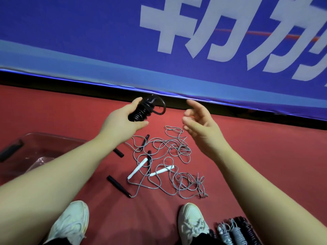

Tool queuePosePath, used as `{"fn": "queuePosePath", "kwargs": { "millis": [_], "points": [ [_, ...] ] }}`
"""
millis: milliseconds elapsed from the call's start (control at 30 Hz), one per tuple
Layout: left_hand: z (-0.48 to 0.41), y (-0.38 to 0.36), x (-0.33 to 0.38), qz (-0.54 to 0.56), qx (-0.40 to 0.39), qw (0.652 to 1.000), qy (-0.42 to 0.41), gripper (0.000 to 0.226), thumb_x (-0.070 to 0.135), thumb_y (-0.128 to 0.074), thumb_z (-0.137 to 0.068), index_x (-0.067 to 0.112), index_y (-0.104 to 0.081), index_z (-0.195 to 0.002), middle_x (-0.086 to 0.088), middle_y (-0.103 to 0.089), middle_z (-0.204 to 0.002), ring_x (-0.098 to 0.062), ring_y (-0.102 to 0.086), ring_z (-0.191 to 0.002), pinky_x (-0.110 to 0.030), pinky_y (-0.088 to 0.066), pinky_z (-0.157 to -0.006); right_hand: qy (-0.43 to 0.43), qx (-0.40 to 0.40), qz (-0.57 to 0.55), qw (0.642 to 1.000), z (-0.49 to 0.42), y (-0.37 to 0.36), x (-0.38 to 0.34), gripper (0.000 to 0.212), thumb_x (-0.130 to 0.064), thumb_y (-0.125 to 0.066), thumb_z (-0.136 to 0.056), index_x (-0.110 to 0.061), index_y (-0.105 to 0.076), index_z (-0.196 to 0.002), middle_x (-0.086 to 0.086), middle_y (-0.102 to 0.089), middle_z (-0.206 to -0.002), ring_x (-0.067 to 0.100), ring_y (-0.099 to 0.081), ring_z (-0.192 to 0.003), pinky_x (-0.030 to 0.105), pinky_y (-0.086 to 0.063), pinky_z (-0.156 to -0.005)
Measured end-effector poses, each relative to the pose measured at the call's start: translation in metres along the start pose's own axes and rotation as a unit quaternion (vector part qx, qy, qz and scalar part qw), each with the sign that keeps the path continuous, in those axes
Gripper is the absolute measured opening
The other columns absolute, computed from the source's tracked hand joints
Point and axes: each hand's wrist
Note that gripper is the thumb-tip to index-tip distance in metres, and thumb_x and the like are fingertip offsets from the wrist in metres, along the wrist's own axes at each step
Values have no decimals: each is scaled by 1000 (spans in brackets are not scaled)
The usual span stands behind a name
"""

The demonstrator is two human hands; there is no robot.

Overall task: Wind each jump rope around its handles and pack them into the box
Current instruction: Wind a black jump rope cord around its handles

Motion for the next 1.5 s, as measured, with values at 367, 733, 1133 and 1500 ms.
{"fn": "queuePosePath", "kwargs": {
  "millis": [367,733,1133,1500],
  "points": [
    [12,-12,14,-57,-55,996,-28,61,30,-71,-80,45,-45,-134,9,-62,-98,-19,-60,-105,-29,-45,-82,132,-205,258,935,-17,-28,-18,53,-5,-56,-88,-30,-39,-132,7,-46,-82,6,-46,-73,18,-42,-72],
    [9,-33,18,178,-14,984,10,82,15,-77,-76,33,-35,-144,5,-57,-132,-7,-55,-116,-28,-42,-101,-179,118,-313,925,-25,-48,11,20,-27,-47,-97,-13,-61,-90,-7,-62,-65,0,-44,-42,11,-39,-41],
    [14,-33,18,-94,2,993,-70,85,34,-72,-80,48,-19,-145,2,-50,-104,-20,-54,-101,-29,-44,-77,-26,58,528,847,-19,-35,-6,27,-25,-53,-95,-9,-69,-110,11,-71,-93,23,-63,-77,29,-45,-71],
    [12,-36,12,-293,83,926,-225,80,12,-70,-77,38,-35,-144,-6,-54,-102,-29,-55,-85,-27,-34,-53,-72,68,691,716,-27,-27,-14,33,-33,-49,-97,-5,-67,-95,9,-56,-68,30,-52,-69,26,-29,-47]
  ]
}}
Point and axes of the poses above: each hand's wrist, its own z-axis away from the middle knuckle, its own y-axis out of the back of the hand, x = y × z
